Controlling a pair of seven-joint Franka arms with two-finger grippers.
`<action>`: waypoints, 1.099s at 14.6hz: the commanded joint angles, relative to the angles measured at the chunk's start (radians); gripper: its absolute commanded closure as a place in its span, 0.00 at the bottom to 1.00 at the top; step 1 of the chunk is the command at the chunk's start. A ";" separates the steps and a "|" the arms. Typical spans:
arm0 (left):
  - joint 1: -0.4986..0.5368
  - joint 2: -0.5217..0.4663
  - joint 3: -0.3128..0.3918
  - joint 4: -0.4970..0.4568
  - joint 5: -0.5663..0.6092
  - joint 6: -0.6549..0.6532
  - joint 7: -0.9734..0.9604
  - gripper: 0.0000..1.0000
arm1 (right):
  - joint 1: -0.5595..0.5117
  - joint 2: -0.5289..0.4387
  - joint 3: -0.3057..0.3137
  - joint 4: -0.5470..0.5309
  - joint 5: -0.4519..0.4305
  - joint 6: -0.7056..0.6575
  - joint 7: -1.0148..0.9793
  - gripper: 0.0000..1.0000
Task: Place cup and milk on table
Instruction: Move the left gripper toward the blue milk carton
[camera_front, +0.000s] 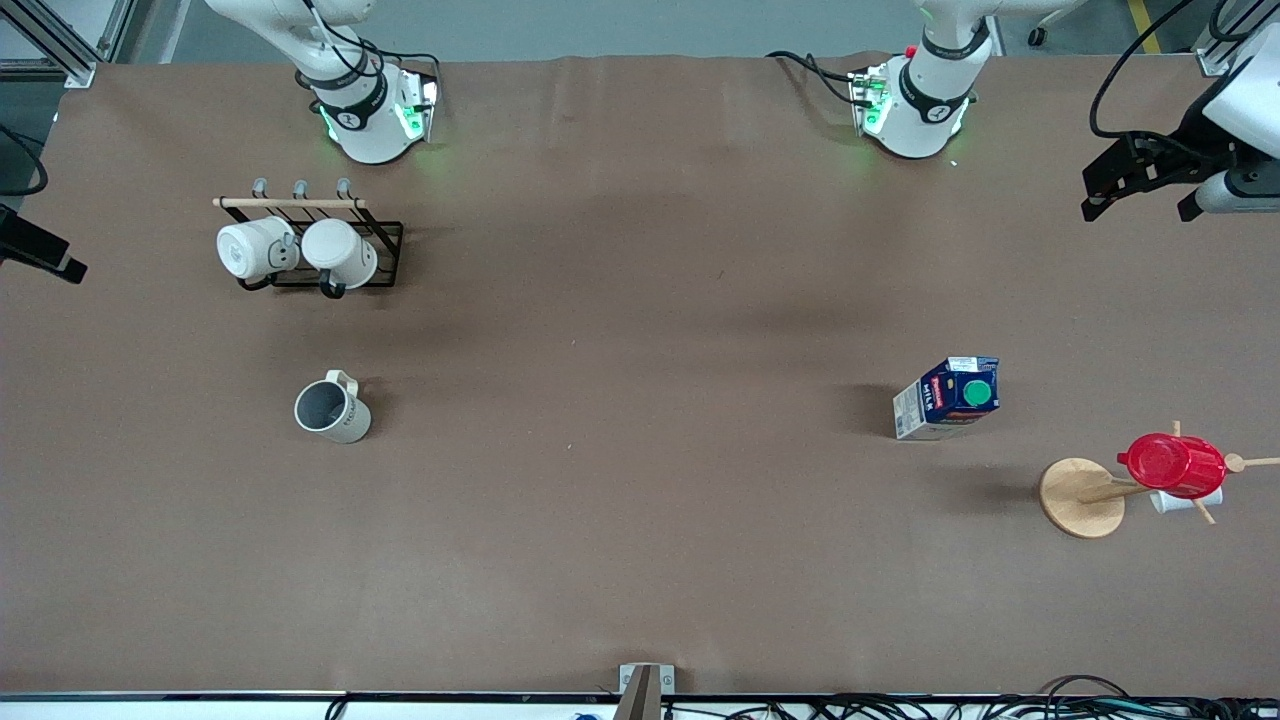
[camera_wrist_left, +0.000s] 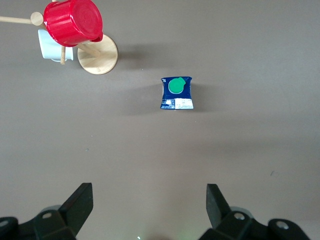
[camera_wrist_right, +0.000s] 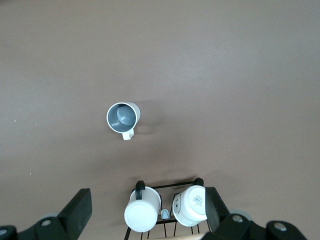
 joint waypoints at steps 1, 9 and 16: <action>-0.005 0.007 0.003 0.018 -0.014 -0.001 0.009 0.00 | -0.016 -0.021 0.009 -0.027 0.022 0.005 -0.014 0.00; -0.015 0.110 0.002 0.039 -0.005 -0.013 0.083 0.00 | -0.014 -0.022 0.009 -0.039 0.022 0.007 -0.014 0.00; 0.005 0.207 0.005 -0.106 -0.006 0.247 0.019 0.00 | 0.036 -0.026 0.012 -0.309 0.018 0.233 -0.039 0.00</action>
